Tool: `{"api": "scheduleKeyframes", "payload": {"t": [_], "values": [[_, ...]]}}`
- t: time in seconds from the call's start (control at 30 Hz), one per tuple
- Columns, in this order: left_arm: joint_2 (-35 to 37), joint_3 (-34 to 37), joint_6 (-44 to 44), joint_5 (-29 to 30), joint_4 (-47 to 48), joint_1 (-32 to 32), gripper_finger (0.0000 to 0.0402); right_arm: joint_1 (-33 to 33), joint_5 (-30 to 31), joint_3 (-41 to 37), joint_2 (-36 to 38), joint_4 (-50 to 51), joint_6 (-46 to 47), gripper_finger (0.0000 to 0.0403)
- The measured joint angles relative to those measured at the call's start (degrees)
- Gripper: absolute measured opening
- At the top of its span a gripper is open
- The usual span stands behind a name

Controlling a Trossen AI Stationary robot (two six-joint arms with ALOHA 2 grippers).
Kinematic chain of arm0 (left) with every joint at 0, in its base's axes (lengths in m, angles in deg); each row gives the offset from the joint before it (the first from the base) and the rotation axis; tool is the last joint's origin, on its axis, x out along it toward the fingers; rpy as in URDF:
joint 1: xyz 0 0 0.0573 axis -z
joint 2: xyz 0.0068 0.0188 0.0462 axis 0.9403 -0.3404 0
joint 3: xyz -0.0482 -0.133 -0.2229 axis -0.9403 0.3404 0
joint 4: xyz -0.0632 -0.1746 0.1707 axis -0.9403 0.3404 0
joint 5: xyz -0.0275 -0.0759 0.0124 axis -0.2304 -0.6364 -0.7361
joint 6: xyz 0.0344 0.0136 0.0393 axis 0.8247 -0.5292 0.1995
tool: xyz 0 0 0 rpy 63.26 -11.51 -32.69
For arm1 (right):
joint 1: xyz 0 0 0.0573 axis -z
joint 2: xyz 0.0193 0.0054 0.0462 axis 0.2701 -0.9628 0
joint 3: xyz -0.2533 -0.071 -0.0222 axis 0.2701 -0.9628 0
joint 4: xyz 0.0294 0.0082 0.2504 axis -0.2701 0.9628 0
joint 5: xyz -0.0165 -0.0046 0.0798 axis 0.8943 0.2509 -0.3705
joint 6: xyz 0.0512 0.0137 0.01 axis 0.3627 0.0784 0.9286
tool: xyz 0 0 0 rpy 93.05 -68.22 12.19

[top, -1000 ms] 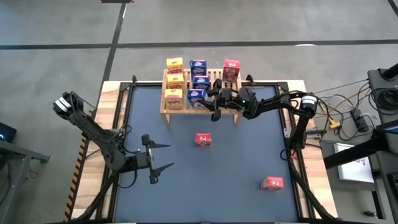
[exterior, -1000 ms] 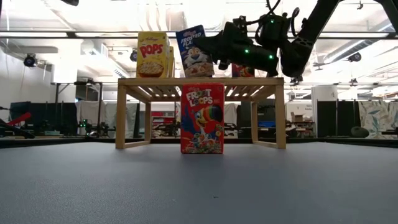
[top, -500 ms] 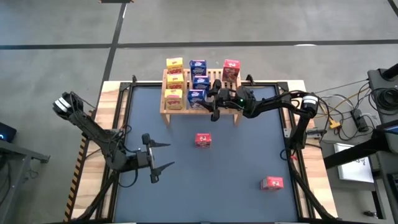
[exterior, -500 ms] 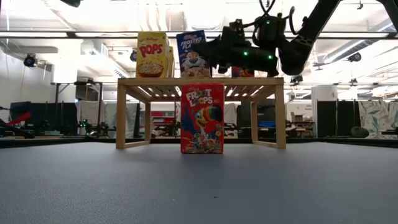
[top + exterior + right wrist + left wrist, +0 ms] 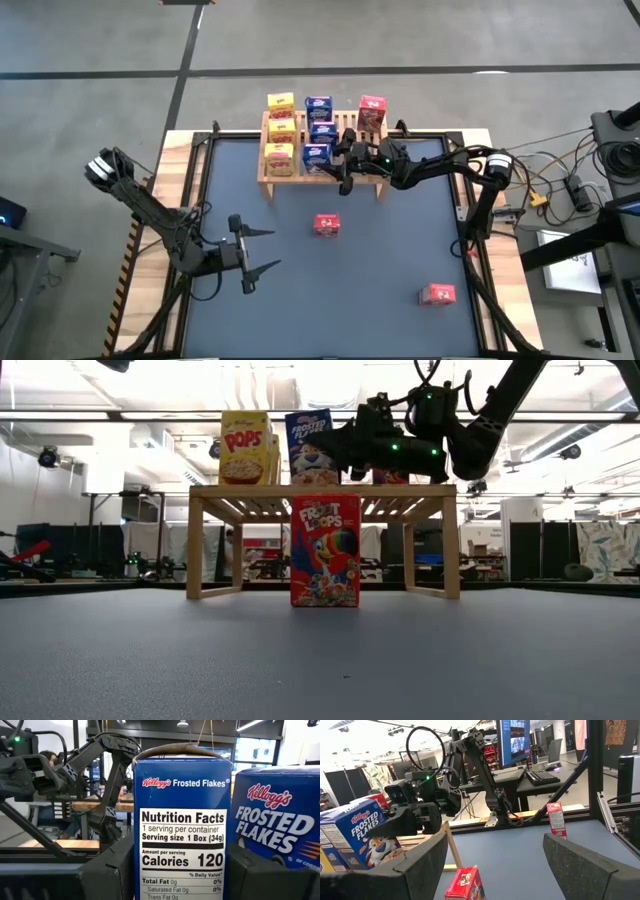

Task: Stack cereal on shelf
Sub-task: Put the blue cereal box on the shelf aligned with the other blue cereal box

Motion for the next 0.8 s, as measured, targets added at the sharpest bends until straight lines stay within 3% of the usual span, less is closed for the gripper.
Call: {"api": "scheduleKeyframes", "payload": {"t": [0.27,0.8], "values": [[0.0,0.0,0.0,-0.09,0.0,-0.11,0.0311,0.04,-0.12,-0.11,3.0,6.6,-0.76,0.018],[0.02,0.0,0.0,-0.46,0.0,-0.15,0.0311,0.04,-1.24,-0.09,3.31,7.35,0.11,0.018]]}}
